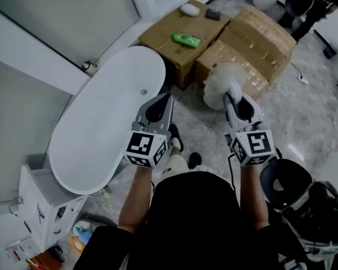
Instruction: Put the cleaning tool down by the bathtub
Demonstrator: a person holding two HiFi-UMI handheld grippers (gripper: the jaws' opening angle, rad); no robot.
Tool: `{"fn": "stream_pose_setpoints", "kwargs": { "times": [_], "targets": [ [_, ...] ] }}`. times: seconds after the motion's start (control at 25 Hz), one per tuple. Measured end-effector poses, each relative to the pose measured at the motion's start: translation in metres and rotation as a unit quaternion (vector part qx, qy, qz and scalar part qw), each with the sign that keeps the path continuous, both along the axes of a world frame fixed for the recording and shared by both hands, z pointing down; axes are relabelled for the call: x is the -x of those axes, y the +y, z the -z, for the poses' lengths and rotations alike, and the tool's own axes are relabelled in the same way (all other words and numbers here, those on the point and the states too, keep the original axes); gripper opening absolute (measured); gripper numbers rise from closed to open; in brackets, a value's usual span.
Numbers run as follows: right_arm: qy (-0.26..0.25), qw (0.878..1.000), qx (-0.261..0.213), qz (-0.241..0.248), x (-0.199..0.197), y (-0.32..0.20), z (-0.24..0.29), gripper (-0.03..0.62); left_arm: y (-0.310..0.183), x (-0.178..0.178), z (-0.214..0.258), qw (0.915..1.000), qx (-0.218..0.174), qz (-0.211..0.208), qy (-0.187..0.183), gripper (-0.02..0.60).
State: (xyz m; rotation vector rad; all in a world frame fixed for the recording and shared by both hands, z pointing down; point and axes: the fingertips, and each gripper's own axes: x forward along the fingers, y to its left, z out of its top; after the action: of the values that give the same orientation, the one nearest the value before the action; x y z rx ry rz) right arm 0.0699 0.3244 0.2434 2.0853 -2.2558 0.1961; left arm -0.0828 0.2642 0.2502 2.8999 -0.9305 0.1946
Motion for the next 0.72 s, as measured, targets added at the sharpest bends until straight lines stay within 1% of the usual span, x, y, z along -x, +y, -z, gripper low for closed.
{"fn": "stream_pose_setpoints", "kwargs": {
  "times": [0.44, 0.72],
  "targets": [
    [-0.001, 1.0, 0.01, 0.001, -0.006, -0.034, -0.008, 0.094, -0.042, -0.007, -0.012, 0.9999, 0.012, 0.001, 0.002, -0.002],
    [0.0, 1.0, 0.023, -0.001, -0.019, -0.084, -0.013, 0.094, -0.095, -0.018, -0.016, 0.9998, 0.02, 0.003, 0.003, -0.002]
  ]
}}
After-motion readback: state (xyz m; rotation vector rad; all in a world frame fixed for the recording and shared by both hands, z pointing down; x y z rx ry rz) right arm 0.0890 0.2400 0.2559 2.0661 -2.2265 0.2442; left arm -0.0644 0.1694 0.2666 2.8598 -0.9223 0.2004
